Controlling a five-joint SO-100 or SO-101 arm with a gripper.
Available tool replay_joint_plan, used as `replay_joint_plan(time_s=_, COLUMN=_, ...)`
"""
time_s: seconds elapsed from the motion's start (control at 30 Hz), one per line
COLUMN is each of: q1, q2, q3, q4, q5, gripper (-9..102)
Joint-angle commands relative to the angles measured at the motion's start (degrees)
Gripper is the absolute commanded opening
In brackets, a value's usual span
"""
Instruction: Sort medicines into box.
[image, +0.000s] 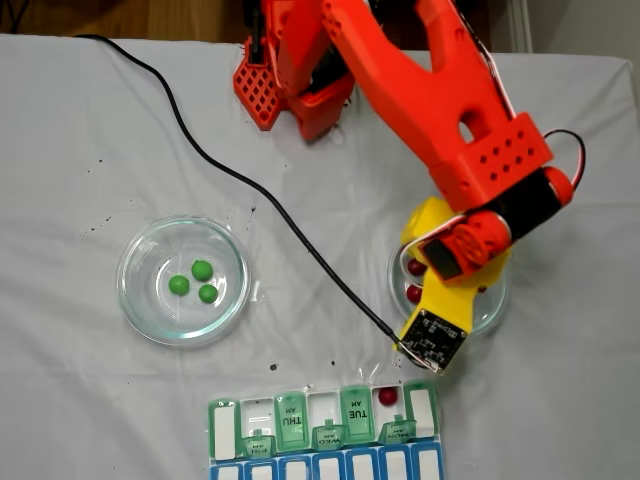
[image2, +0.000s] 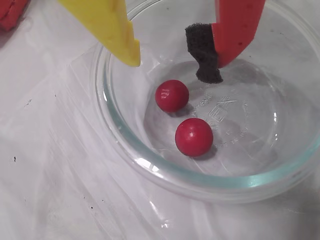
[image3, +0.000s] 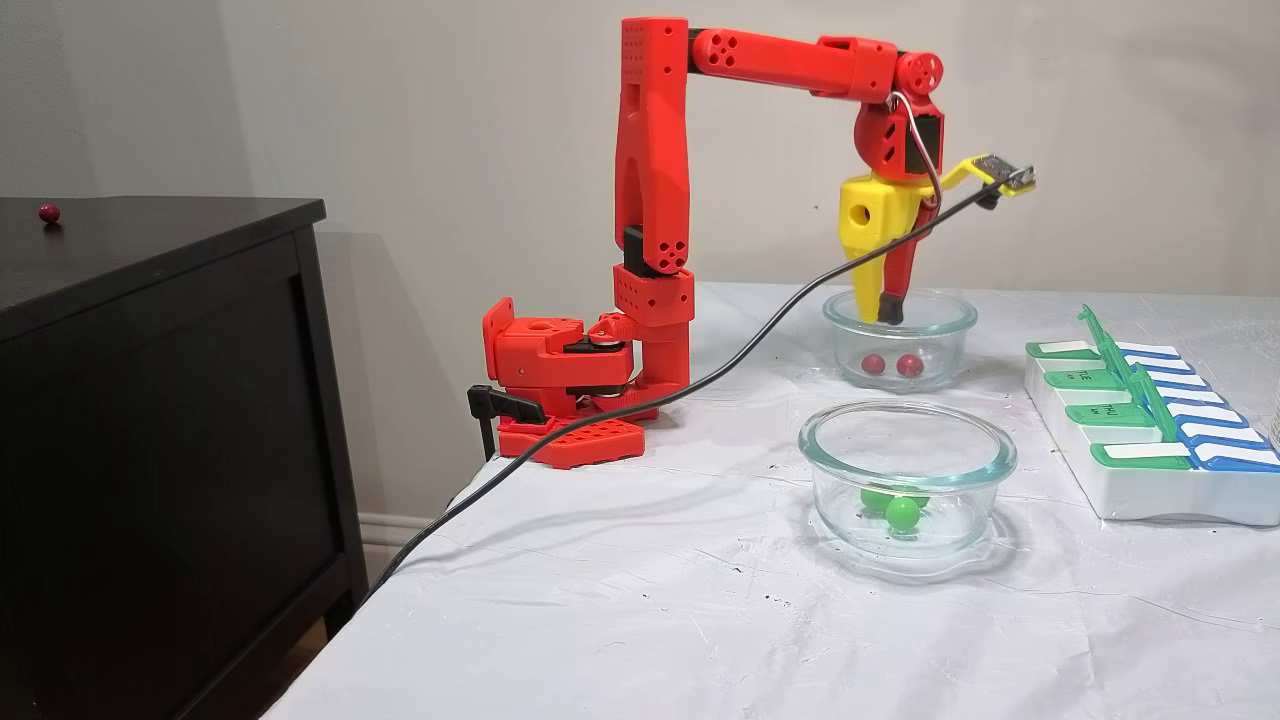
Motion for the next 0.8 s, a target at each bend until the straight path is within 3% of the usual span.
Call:
replay_joint_plan(time_s=0.0, q1=0.09, q2=0.79, q3=-1.05, q4=-0.35, q5=-0.79, gripper=21)
replay_joint_plan(time_s=0.77, q1=1.93, q2=-6.59, q3=-1.93, q4=-2.72, q5=-0.79, gripper=28)
